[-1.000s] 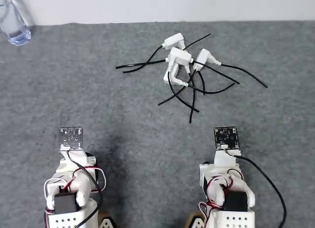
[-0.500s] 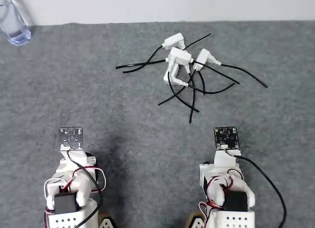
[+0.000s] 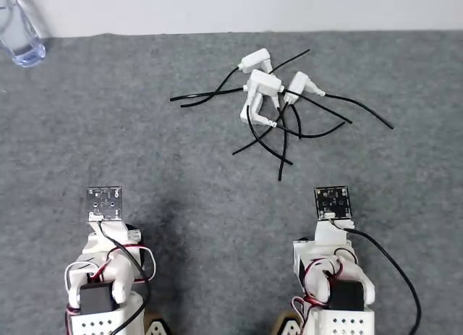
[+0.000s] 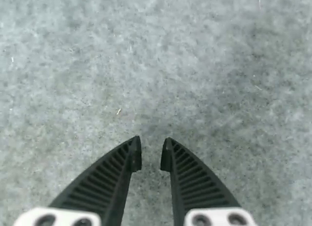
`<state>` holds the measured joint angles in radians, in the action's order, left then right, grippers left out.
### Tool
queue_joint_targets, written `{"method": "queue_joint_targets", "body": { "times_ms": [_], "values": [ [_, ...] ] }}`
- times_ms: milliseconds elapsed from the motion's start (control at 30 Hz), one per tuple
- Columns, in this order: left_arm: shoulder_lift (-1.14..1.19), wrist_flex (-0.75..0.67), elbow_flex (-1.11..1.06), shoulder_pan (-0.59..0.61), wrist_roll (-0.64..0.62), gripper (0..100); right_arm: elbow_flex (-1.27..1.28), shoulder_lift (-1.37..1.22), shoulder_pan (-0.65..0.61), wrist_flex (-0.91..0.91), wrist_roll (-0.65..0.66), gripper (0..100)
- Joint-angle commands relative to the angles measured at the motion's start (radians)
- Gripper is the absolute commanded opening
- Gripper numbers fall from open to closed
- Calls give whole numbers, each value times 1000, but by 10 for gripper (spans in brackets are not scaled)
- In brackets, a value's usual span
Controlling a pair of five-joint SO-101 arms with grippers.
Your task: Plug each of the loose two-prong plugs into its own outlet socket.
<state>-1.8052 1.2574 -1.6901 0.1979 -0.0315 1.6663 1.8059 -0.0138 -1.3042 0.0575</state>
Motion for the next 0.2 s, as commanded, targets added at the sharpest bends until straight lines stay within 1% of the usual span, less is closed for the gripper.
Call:
{"method": "queue_joint_targets", "body": {
  "times_ms": [0, 167],
  "values": [
    [-15, 5, 7, 3, -11, 14, 17, 7, -8, -7, 11, 76],
    [-15, 5, 7, 3, -11, 14, 17, 7, -8, -7, 11, 76]
  ]
}}
